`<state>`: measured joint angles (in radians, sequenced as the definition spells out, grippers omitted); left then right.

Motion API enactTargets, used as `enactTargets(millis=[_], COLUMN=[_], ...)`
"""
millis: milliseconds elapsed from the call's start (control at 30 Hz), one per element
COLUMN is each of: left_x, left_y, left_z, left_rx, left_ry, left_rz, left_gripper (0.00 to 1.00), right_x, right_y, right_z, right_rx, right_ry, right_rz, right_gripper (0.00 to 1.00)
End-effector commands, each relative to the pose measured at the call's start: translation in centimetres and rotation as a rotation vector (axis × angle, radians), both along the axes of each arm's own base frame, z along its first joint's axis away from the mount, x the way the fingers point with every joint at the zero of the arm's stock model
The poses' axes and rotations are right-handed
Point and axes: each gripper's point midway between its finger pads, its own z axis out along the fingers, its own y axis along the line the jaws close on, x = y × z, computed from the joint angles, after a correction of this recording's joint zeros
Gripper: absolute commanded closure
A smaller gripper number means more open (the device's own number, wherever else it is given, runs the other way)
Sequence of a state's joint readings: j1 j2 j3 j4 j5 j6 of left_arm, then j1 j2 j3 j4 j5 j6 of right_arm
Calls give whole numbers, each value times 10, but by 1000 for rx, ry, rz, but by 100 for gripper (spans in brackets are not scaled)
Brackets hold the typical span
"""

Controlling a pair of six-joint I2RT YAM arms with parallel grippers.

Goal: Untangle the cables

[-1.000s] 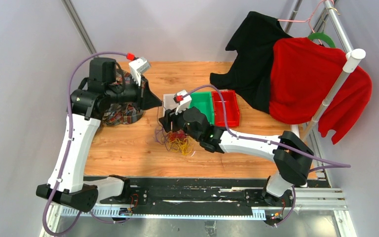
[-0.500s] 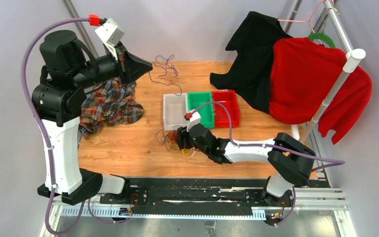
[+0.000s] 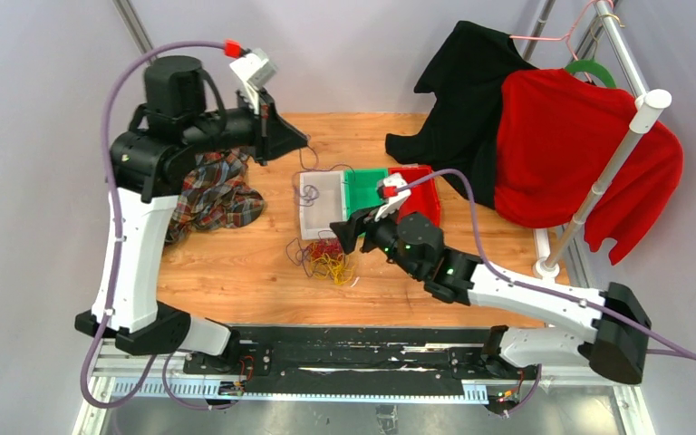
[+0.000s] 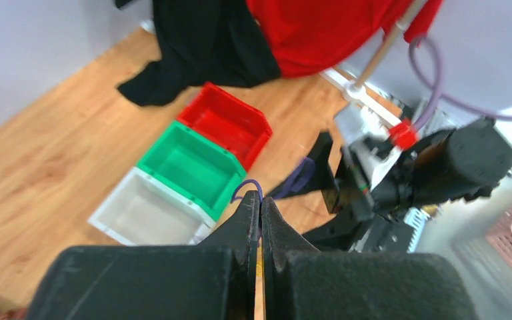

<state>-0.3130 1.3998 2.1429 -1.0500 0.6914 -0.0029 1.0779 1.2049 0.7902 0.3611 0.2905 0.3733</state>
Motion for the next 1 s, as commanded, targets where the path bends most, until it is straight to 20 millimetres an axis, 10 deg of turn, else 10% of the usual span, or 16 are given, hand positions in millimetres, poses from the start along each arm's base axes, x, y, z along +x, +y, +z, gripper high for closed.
enactTargets(millis=[0,100,533,967], left_x=[-8,-6,58,111], left_y=[-28,-50,-145,-201], left_z=[-27,-45,-104,-156], left_rx=[51,99,205,194], left_ry=[48,63,114,138], left_rz=[-98,-152,-265,-299], left_gripper=[100,99,100,100], right_x=[5,11,27,31], right_y=[-30,-57,-239,-287], right_z=[46,56,-10,-23], right_rx=[-40,-67,-184,-217], right_ry=[-117,-143,20,85], right_rz=[-73,-144,-733,-884], right_gripper=[27,27,29,30])
